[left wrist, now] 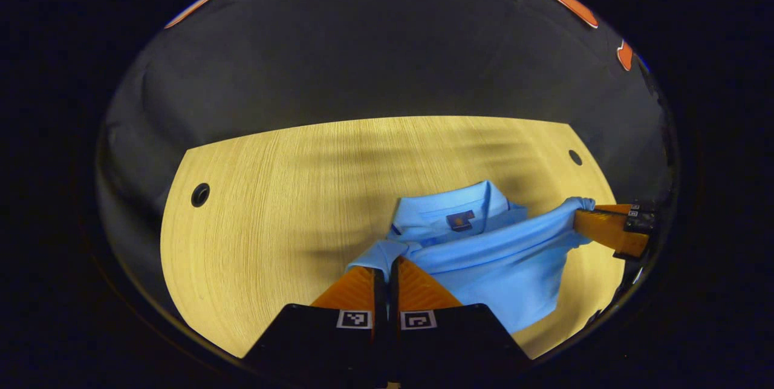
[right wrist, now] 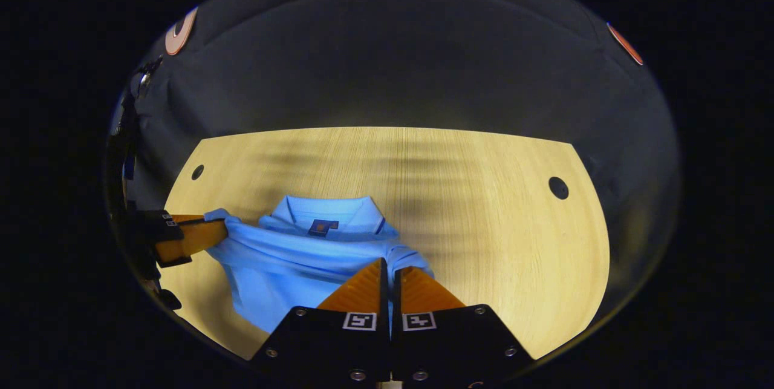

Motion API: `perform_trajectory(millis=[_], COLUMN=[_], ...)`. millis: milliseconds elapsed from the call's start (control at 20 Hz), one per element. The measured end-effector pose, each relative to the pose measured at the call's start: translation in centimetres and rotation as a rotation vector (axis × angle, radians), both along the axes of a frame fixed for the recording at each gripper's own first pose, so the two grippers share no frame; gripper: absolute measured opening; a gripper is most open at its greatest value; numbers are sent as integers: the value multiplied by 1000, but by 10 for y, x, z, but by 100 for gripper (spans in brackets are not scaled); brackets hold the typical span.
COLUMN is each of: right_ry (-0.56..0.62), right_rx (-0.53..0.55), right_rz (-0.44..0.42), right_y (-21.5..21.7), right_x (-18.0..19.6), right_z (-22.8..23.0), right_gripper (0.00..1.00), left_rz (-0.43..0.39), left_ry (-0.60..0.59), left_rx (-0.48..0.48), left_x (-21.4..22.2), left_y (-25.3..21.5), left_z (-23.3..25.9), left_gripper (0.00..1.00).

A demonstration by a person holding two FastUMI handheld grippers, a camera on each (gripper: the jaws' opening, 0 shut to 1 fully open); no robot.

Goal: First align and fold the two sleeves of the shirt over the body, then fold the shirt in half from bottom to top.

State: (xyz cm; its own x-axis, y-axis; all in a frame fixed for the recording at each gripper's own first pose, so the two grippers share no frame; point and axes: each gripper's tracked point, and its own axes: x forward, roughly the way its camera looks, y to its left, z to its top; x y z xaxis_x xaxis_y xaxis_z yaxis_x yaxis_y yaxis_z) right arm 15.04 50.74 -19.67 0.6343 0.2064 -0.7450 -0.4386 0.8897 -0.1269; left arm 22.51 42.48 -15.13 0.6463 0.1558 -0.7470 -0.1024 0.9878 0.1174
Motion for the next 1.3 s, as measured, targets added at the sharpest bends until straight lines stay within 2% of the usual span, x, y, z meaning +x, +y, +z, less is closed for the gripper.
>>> perform_trajectory(millis=[250,300,350,450,550,800,1100,1200,1300], right_ry=[13,17,25,22,4,-71,-228,-291,-347], right_rx=[10,18,26,22,18,71,126,147,157], right_rz=[-45,-55,-60,-61,-60,-49,-21,-4,16], right_y=[-4,-3,-5,-9,-12,-14,-20,-23,-27], right_x=[11,9,8,4,0,-20,-54,-69,-86], right_z=[-7,-5,-4,1,12,58,126,149,167], right_gripper=[14,17,19,59,99,99,99,99,99], left_rz=[-10,-12,-15,-24,-21,-42,-35,-36,-27], left_ry=[-20,-23,-27,-48,-85,-245,-469,-551,-625], left_rx=[10,7,0,-16,8,133,161,164,168], left_x=[7,8,8,7,6,3,-33,-57,-79], left_y=[5,4,2,-4,-4,0,-18,-27,-33], left_z=[-5,-4,-3,5,19,87,183,218,243], left_gripper=[18,25,43,71,99,100,100,98,100])
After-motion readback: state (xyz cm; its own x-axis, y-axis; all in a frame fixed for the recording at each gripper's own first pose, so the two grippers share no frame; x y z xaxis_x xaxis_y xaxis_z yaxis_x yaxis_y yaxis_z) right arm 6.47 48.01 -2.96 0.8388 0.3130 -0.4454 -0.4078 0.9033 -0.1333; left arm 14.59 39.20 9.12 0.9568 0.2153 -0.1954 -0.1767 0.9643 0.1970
